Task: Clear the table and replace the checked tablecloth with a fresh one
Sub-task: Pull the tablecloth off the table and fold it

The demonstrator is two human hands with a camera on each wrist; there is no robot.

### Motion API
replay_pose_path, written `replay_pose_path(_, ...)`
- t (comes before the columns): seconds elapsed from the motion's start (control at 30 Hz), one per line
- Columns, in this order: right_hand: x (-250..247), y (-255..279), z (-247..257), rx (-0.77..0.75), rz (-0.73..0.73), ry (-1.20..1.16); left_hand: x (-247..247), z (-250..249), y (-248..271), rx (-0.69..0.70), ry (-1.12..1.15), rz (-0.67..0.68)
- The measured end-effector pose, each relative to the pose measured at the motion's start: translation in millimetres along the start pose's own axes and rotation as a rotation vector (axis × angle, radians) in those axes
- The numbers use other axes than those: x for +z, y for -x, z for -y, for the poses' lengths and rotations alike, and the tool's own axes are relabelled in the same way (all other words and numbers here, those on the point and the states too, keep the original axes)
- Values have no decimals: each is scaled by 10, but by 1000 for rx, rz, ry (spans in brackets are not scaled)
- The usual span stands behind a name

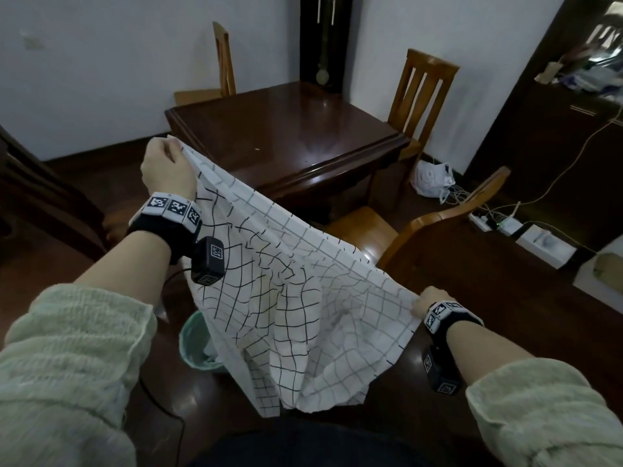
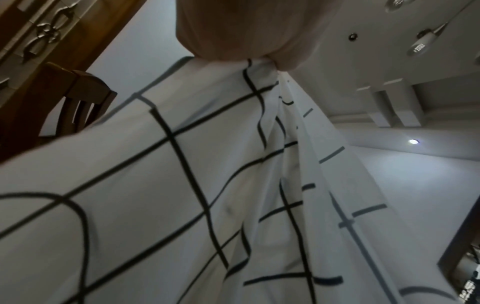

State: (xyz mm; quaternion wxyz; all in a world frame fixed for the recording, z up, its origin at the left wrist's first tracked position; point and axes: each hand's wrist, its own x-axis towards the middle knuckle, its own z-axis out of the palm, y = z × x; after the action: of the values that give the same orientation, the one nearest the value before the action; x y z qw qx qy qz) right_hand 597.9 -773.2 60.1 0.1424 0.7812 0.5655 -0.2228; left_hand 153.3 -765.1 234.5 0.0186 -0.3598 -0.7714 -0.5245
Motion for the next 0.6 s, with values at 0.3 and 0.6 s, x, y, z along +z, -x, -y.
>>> replay_pose_path(0.3, -227, 5, -350, 82, -194, -284, 149, -168, 21, -7, -7, -12)
replay_pose_path(0.6, 234, 255, -228, -93, 132, -340, 547, -466, 505, 199, 168, 174)
